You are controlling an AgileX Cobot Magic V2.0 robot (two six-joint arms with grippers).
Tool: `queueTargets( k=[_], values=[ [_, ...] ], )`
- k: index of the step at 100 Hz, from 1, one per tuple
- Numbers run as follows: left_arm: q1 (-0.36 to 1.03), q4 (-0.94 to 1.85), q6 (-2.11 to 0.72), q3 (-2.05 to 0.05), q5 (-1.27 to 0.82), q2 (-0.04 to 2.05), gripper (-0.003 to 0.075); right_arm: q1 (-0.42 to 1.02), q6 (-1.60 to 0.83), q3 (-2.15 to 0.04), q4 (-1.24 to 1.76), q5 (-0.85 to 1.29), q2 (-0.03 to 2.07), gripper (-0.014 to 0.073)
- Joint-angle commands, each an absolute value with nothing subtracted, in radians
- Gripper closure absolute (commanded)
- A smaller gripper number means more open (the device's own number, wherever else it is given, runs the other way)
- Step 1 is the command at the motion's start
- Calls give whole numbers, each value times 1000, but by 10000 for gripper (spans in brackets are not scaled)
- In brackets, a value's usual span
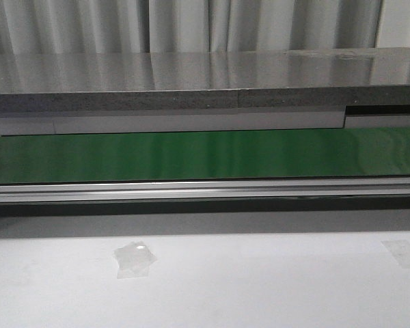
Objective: Move button from left to right
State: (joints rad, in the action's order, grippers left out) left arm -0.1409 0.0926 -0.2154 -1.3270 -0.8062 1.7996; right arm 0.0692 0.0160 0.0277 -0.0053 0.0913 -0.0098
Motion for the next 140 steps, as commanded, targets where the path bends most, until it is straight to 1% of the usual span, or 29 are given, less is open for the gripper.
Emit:
queueTargets(
  k=[1, 38, 60, 74, 110, 140],
  values=[
    [-135, 121, -218, -1352, -788, 1744, 173, 70, 14, 12, -13, 16, -29, 662],
    [-135, 220, -251, -1354, -831, 1576, 173, 70, 14, 12, -13, 16, -29, 662],
    [-135, 359, -357, -1319, -790, 1429, 173, 70, 14, 12, -13, 16, -29, 662],
    [-103, 396, -393, -1218, -692, 1307, 173, 70, 14, 12, -13, 16, -29, 662],
    [99, 382, -395, -842, -316, 938, 174, 70, 14, 12, -13, 16, -29, 662],
    [118, 370, -395, -632, -291, 664, 174, 70, 14, 12, -13, 16, -29, 662]
  ],
)
